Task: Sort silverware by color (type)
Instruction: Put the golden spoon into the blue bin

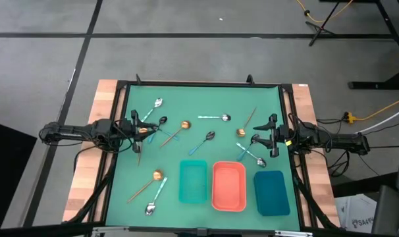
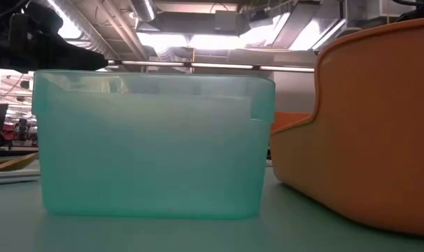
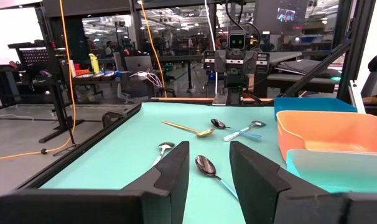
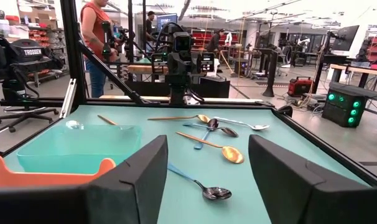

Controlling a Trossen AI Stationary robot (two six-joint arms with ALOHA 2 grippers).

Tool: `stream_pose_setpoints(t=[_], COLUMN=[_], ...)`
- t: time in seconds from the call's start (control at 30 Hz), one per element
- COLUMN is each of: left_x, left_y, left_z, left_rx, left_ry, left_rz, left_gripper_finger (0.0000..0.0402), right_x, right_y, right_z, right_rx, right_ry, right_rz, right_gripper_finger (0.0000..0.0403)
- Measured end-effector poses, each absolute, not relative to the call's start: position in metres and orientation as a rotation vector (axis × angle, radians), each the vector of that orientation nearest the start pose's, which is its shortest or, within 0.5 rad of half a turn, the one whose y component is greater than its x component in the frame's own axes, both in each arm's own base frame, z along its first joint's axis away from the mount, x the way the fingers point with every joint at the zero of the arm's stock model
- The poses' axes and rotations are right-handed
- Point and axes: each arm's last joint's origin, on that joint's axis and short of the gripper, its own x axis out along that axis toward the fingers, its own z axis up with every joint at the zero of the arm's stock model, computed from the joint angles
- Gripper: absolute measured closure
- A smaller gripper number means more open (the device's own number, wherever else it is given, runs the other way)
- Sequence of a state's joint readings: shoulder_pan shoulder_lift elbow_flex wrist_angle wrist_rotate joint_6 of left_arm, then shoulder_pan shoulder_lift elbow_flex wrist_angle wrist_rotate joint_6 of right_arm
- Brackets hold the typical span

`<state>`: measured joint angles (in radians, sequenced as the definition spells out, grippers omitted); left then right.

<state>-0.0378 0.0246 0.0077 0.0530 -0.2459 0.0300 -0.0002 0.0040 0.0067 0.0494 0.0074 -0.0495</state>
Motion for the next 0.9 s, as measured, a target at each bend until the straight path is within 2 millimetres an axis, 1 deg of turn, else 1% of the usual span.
stream_pose_setpoints(t=[0.2, 0.3, 0.5, 0.6, 0.73, 0.9], left_x=[0.098, 0.098, 0.098, 0.098, 0.098, 0.098], left_y=[0.003, 0.003, 0.003, 0.003, 0.003, 0.003], left_z=[0.169, 0.169, 0.169, 0.169, 0.169, 0.169], left_rx=[0.025, 0.025, 0.025, 0.025, 0.025, 0.025], left_ry=[-0.033, -0.032, -0.032, -0.033, -0.033, -0.032], left_rz=[0.209, 0.209, 0.209, 0.209, 0.209, 0.209], left_gripper_finger=[0.0292, 0.0292, 0.0292, 0.0292, 0.0292, 0.0292], right_x=[0.097, 0.097, 0.096, 0.097, 0.101, 0.111], right_y=[-0.002, -0.003, -0.003, -0.003, -0.003, -0.004], right_z=[0.171, 0.172, 0.185, 0.195, 0.206, 0.22], right_rx=[-0.047, -0.009, 0.004, 0.006, 0.024, 0.016], right_ry=[-0.056, -0.054, -0.065, -0.055, 0.013, 0.145], right_rz=[-0.068, -0.095, -0.097, -0.097, -0.098, -0.127], right_gripper_finger=[0.0186, 0.0187, 0.0187, 0.0187, 0.0187, 0.0187])
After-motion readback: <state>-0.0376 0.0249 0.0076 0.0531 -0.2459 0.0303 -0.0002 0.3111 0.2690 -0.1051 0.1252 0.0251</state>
